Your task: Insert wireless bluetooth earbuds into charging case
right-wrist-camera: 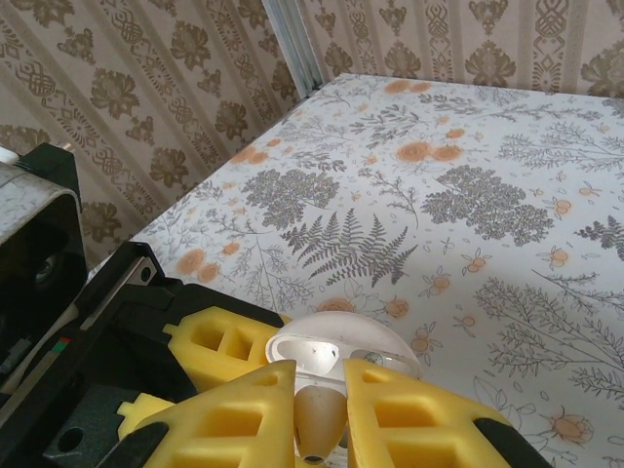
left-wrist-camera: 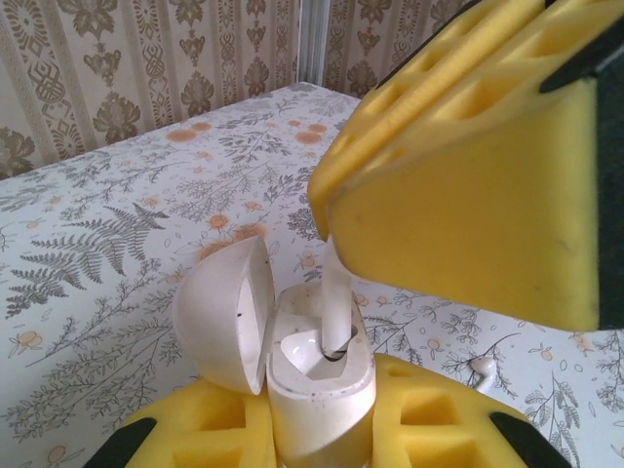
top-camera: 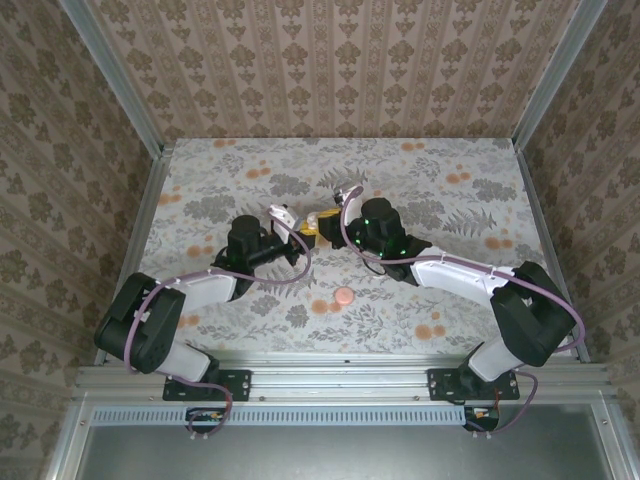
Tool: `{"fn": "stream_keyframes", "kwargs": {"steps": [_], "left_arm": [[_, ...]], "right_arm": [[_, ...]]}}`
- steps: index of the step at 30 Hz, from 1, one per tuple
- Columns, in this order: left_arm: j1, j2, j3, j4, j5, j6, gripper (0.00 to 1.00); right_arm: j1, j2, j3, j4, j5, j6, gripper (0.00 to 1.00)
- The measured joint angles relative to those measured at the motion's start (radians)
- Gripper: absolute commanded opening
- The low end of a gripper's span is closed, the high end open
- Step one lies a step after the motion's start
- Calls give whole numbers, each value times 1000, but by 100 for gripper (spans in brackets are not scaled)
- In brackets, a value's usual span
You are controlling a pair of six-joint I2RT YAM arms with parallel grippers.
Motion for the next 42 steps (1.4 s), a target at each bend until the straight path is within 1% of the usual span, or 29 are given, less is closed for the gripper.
{"fn": "stream_keyframes", "kwargs": {"steps": [10,16,22,27,31,35,36,42], "left_arm": [[-1,-16,11,-52,-4,40,14],[-2,-28,11,-67,-16,62,14],[-15,-49,11,-114,-50,108,14],[-28,-61,11,-158,-85,157,14],[-37,-70,11,-169,-98,184,14],[-48,-79,13,-171,-118,209,14],[-49,-79,13,-172,-122,215,14],[-56,-80,16,-172,-138,237,14]], "right_arm": [[5,0,8,-19,-1,-10,17],[13,2,40,-74,8,-10,17],[25,5,63,-130,33,40,17],[50,5,70,-174,92,66,17],[80,5,97,-250,150,66,17],[92,5,117,-290,182,91,17],[92,6,123,-301,185,101,18],[93,21,136,-312,179,174,30]]}}
